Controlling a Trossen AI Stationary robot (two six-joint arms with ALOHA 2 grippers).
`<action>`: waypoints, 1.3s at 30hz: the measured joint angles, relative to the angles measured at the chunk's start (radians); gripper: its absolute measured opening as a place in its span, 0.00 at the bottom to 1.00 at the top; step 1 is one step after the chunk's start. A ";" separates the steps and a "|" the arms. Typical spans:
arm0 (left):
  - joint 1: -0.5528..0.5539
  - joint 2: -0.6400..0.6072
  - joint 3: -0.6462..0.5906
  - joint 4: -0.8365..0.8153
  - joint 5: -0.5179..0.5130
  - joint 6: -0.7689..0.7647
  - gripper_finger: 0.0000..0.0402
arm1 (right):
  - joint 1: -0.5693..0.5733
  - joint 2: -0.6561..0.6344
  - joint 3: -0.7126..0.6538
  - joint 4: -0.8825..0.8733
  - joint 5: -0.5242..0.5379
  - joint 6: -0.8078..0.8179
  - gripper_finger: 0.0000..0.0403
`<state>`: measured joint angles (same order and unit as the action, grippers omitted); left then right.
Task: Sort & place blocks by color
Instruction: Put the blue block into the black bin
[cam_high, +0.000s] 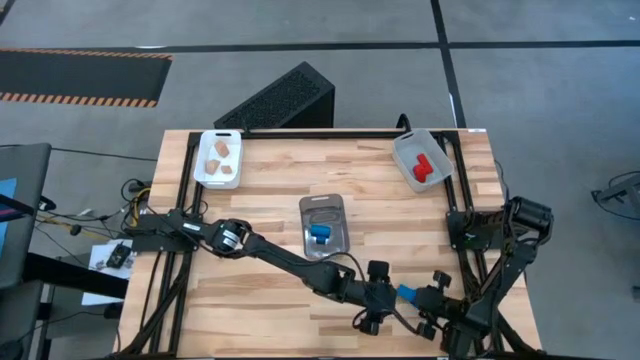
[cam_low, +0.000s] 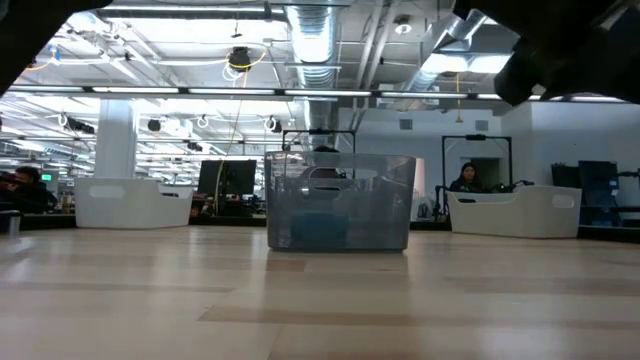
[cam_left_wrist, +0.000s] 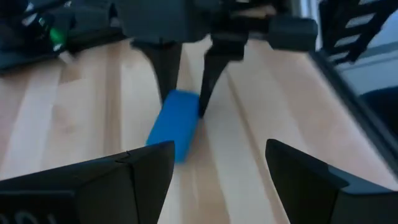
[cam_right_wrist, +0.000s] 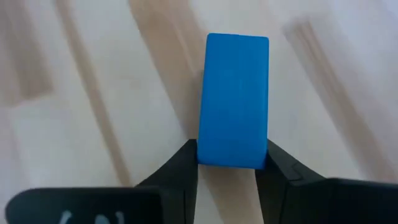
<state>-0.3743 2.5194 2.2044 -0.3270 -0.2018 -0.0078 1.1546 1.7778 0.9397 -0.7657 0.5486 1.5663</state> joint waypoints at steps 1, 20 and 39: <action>0.004 0.001 0.000 0.017 0.015 0.000 0.60 | 0.002 -0.001 0.009 -0.009 0.021 -0.019 0.30; 0.039 0.001 0.000 0.040 -0.012 0.082 0.60 | -0.026 -0.004 0.214 -0.230 0.216 -0.232 0.33; 0.058 -0.048 0.002 -0.215 -0.134 -0.052 0.25 | -0.090 -0.016 0.217 -0.357 0.221 -0.135 0.57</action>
<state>-0.3160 2.4713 2.2059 -0.5420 -0.3356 -0.0602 1.0644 1.7622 1.1564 -1.1222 0.7695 1.4310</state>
